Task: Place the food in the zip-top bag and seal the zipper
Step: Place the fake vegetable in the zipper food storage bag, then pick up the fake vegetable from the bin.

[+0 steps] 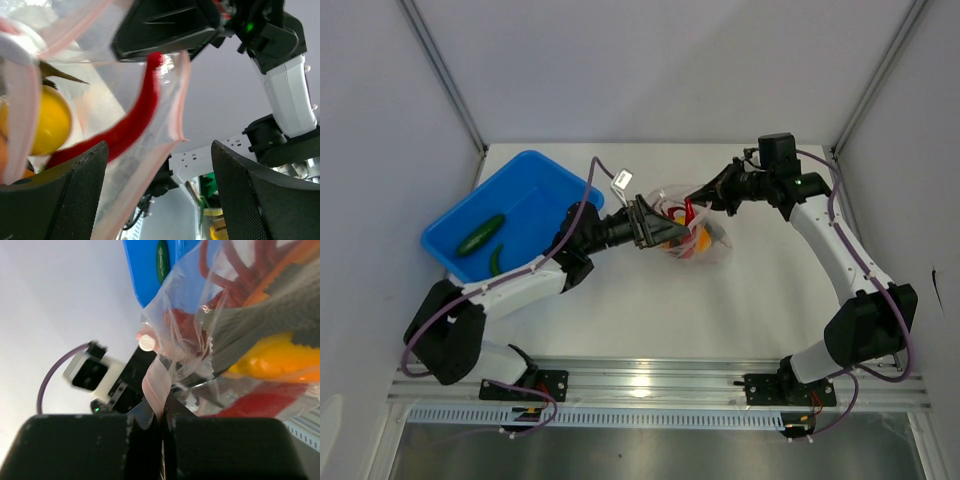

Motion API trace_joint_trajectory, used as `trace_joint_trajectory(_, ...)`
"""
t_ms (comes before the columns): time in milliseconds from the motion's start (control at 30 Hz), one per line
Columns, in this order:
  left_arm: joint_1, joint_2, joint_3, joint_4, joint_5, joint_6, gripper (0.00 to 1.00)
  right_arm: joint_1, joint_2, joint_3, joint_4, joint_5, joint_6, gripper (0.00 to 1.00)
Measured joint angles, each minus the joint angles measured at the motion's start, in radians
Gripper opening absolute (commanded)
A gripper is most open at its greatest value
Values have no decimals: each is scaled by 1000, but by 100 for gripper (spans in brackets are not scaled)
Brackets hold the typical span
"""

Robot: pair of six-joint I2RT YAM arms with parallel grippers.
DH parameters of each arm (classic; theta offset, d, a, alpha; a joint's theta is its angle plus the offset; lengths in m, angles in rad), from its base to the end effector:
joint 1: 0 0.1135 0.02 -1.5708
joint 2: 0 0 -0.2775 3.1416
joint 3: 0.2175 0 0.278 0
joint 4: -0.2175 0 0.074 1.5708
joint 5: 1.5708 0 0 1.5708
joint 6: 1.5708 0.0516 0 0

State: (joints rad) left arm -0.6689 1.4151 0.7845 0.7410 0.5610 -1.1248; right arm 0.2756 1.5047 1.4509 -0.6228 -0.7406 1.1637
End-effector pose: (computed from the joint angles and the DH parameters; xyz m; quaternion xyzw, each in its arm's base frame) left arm 0.2564 -0.2377 0.2890 0.0561 0.6710 -0.6746 0.3025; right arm 0.3402 0.1324 0.3655 0.2198 0.8263 0.5111 0.0880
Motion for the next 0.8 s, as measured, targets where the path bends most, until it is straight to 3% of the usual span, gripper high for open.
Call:
trace_joint_trajectory(67, 1, -44, 38, -111, 0, 90, 92, -3, 1, 4, -6, 5, -20, 0)
trace_joint_trajectory(233, 18, -191, 151, -362, -30, 336, 93, -7, 1, 14, -51, 31, -115, 0)
trace_joint_trajectory(333, 84, -280, 179, -491, -67, 421, 93, -3, 1, 23, -86, 45, -195, 0)
trace_joint_trajectory(600, 353, -346, 317, -1020, -408, 506, 99, 32, -17, 152, -204, 200, -445, 0)
trace_joint_trajectory(800, 500, -336, 307, -1264, -571, 506, 97, 40, -35, 166, -284, 330, -565, 0)
